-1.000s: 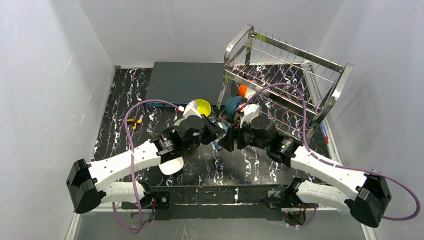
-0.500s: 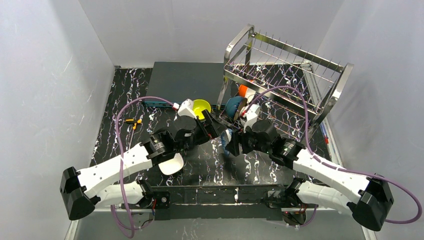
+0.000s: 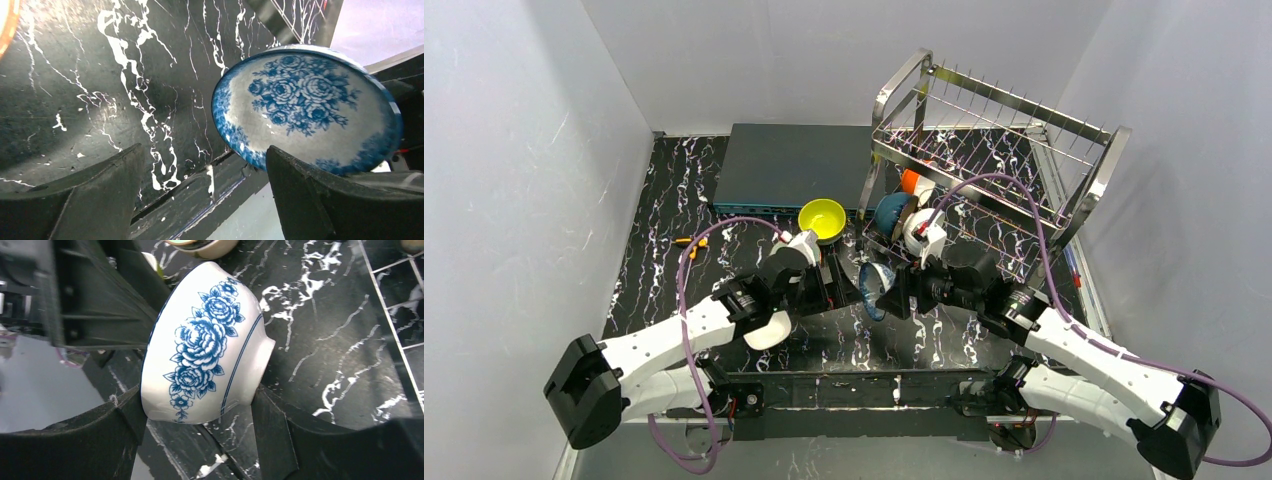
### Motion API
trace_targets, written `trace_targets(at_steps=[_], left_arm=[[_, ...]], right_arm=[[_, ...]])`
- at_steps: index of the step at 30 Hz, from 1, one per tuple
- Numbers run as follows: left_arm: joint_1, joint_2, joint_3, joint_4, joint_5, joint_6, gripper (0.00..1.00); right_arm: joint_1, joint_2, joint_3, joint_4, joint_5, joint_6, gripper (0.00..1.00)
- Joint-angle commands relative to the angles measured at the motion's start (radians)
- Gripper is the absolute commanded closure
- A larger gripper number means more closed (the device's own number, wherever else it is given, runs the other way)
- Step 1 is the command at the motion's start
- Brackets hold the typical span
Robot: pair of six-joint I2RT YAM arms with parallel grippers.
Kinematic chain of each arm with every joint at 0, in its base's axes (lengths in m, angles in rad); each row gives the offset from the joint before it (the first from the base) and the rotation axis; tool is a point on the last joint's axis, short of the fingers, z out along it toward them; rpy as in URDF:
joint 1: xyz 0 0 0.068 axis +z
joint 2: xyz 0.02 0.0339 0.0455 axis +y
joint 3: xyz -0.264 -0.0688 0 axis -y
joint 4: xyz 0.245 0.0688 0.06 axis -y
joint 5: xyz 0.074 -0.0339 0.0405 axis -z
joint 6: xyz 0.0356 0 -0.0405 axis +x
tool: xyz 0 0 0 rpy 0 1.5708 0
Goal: Load the bowls into the dish rack
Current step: Pick up the bowl from the center of the board.
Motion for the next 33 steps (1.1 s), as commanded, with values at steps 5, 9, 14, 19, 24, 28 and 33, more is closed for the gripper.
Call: trace_targets(at_steps=[5, 9, 14, 19, 24, 28, 33], left_arm=[[0.002, 0.001, -0.055, 0.273, 0.162, -0.027, 0.26], [0.001, -0.025, -0.085, 0.339, 0.168, -0.039, 0.41], [0.001, -0.089, -0.127, 0.350, 0.130, -0.042, 0.70], [0.006, -0.171, -0.182, 0.343, 0.063, -0.059, 1.00], [0.005, -0.206, -0.115, 0.074, -0.050, -0.035, 1.00], [0.005, -0.153, 0.016, -0.189, -0.139, 0.031, 1.00], [0.001, -0.100, 0.077, -0.220, -0.116, 0.055, 1.00]], right_arm=[[-0.005, -0.034, 0.041, 0.242, -0.142, 0.145, 0.99], [-0.005, -0.010, 0.044, 0.290, -0.174, 0.168, 0.99], [-0.005, -0.002, 0.034, 0.325, -0.183, 0.189, 0.99], [-0.008, -0.003, 0.036, 0.291, -0.146, 0.186, 0.86], [-0.007, 0.011, 0.065, 0.158, -0.045, 0.137, 0.20], [-0.007, 0.062, 0.097, 0.052, 0.006, 0.083, 0.06], [-0.007, 0.118, 0.101, 0.023, 0.029, 0.047, 0.07]])
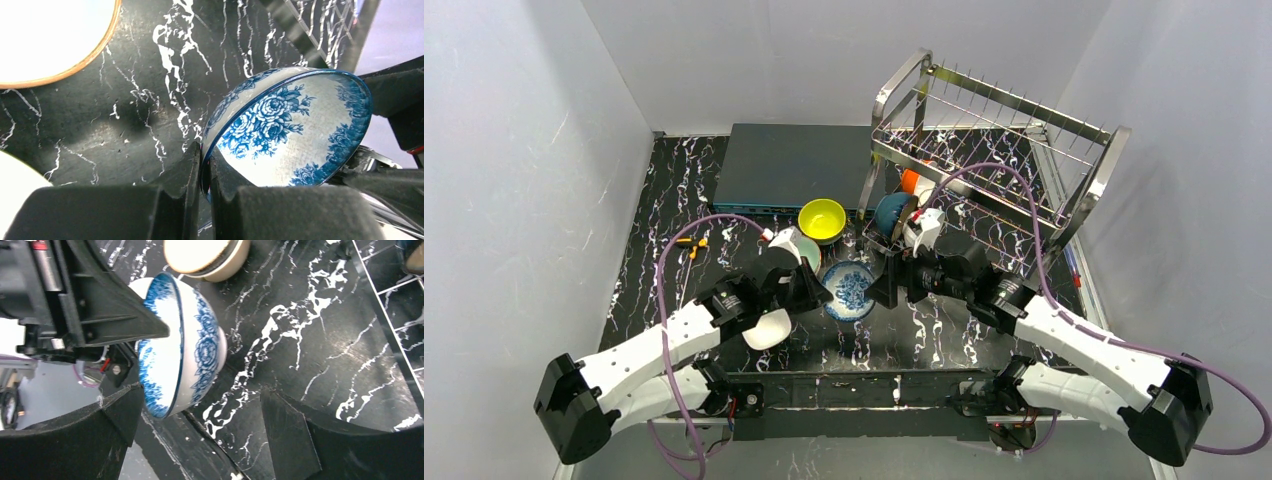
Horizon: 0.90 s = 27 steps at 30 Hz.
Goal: Load the bowls into the dish rack
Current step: Pick up the bowl from the center of the board.
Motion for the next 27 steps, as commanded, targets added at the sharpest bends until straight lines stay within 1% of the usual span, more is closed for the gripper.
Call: trace_targets(at_steps=[1, 3, 7, 9, 12, 15, 18, 20, 21, 22, 24, 26, 27], left_arm=[[-0.005, 0.021, 0.085, -0.084, -0.019, 0.036, 1.00], [-0.010, 0.034, 0.096, -0.084, -0.013, 0.038, 1.00], [-0.012, 0.047, 0.093, -0.061, -0.013, 0.027, 1.00], [-0.014, 0.054, 0.091, -0.042, -0.003, 0.025, 1.00], [-0.015, 0.068, 0.095, -0.028, 0.011, 0.026, 1.00], [-0.016, 0.074, 0.097, -0.018, 0.018, 0.022, 1.00], [-0.019, 0.082, 0.104, -0.005, 0.025, 0.026, 1.00], [-0.022, 0.088, 0.107, -0.002, 0.025, 0.027, 1.00], [-0.023, 0.091, 0.107, -0.001, 0.025, 0.027, 1.00], [-0.023, 0.092, 0.106, -0.001, 0.024, 0.025, 1.00], [-0.023, 0.091, 0.103, 0.000, 0.025, 0.026, 1.00], [-0.023, 0.086, 0.096, -0.005, 0.023, 0.028, 1.00], [-0.022, 0.082, 0.091, -0.008, 0.020, 0.027, 0.96]], right_arm=[[-0.005, 0.048, 0.044, -0.052, 0.053, -0.048, 0.09], [-0.005, 0.076, 0.050, -0.061, 0.040, -0.055, 0.13], [-0.006, 0.117, 0.039, -0.038, -0.012, -0.061, 0.29], [-0.005, 0.133, 0.032, -0.021, -0.036, -0.061, 0.31], [-0.005, 0.150, 0.020, 0.008, -0.063, -0.061, 0.38], [-0.005, 0.160, 0.013, 0.037, -0.083, -0.046, 0.38], [-0.004, 0.179, 0.009, 0.066, -0.106, -0.030, 0.33], [-0.005, 0.199, 0.007, 0.084, -0.120, -0.025, 0.31], [-0.006, 0.211, 0.010, 0.087, -0.121, -0.026, 0.34], [-0.006, 0.220, 0.014, 0.084, -0.121, -0.028, 0.40], [-0.004, 0.230, 0.027, 0.072, -0.119, -0.035, 0.57], [-0.006, 0.228, 0.030, 0.067, -0.110, -0.038, 0.77], [-0.006, 0.224, 0.030, 0.065, -0.102, -0.039, 0.84]])
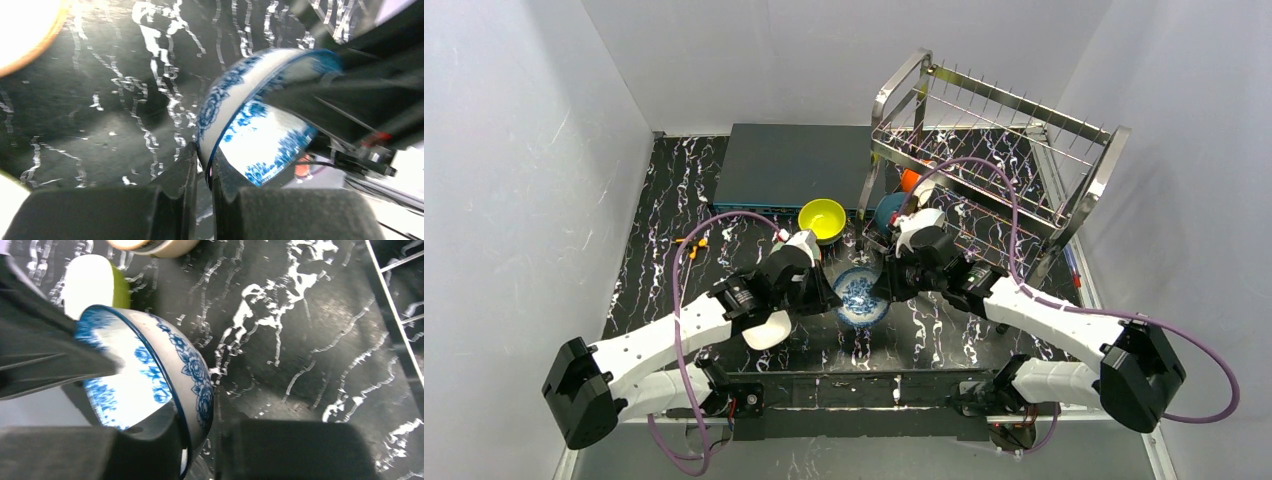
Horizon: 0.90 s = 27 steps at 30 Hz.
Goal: Load the bowls into the dish rack
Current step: Pick up the bowl from the center of the board.
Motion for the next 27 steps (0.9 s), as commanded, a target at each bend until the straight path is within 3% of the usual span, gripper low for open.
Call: trace_targets(at_steps=[1, 3, 5, 10, 18, 27], left_arm=[[0.000, -0.028, 0.028, 0.043, -0.001, -0.009, 0.85], [0.001, -0.042, 0.012, 0.062, 0.017, -0.010, 0.64], [0.000, -0.060, -0.010, 0.095, 0.048, -0.012, 0.47], [0.004, -0.112, -0.089, 0.195, 0.076, -0.042, 0.20], [0.044, -0.247, -0.210, 0.444, 0.179, -0.099, 0.02], [0.056, -0.348, -0.246, 0.605, 0.312, -0.057, 0.02]], right_arm=[[0.009, -0.010, 0.022, 0.005, -0.058, -0.007, 0.90], [0.009, -0.022, 0.024, -0.008, -0.043, -0.012, 0.99], [0.008, -0.036, 0.025, -0.020, -0.029, -0.017, 0.99], [0.008, -0.070, 0.019, -0.025, -0.013, -0.039, 0.99], [0.009, -0.145, 0.045, -0.036, -0.010, -0.078, 0.99], [0.008, -0.245, 0.107, -0.037, 0.008, -0.137, 0.99]])
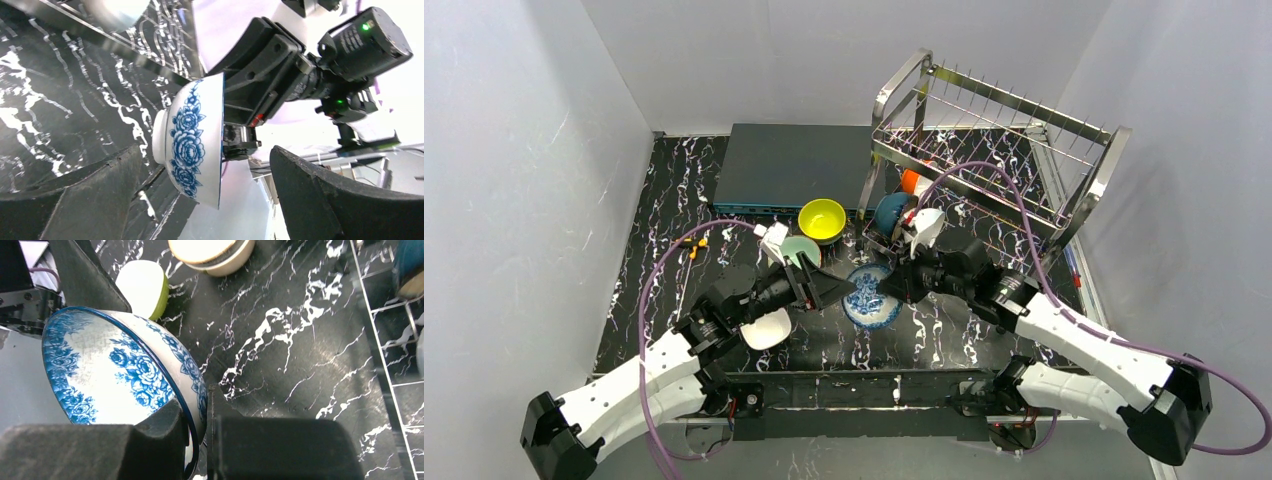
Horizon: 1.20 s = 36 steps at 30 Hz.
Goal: Load the bowls into the dish rack
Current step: Pick up the bowl from the center of the board.
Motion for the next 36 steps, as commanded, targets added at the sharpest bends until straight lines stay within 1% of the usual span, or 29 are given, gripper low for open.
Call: trace_targets(at_steps=[1, 9, 12, 18, 23, 26, 30, 31, 36], left_arm=[[0.006, -0.025, -0.011, 0.104, 0.118, 0.033, 0.02], [0.006, 0.038, 0.032, 0.172, 0.253, 0.059, 0.02], [0.005, 0.041, 0.036, 0.189, 0.255, 0.060, 0.02], [0.003, 0.068, 0.057, 0.200, 0.270, 0.051, 0.03], [-0.014, 0.114, 0.111, 0.205, 0.306, 0.057, 0.10], [-0.031, 0.133, 0.137, 0.205, 0.302, 0.066, 0.14], [-0.047, 0.141, 0.151, 0.204, 0.304, 0.074, 0.26], [-0.048, 0.141, 0.149, 0.204, 0.301, 0.072, 0.31], [-0.052, 0.136, 0.139, 0.205, 0.299, 0.064, 0.68]], right_arm=[[0.000, -0.060, 0.092, 0.068, 0.000, -0.023, 0.99], [0.000, -0.147, 0.081, 0.133, -0.015, 0.002, 0.99], [-0.001, -0.173, 0.066, 0.177, -0.032, 0.021, 0.99], [-0.001, -0.187, 0.077, 0.200, -0.068, 0.038, 0.99], [-0.001, -0.179, 0.087, 0.194, -0.089, 0.046, 0.99], [0.000, -0.173, 0.086, 0.194, -0.089, 0.046, 0.99], [0.000, -0.173, 0.087, 0.190, -0.082, 0.045, 0.99], [0.000, -0.176, 0.087, 0.187, -0.079, 0.046, 0.99], [0.000, -0.181, 0.082, 0.176, -0.061, 0.041, 0.99]])
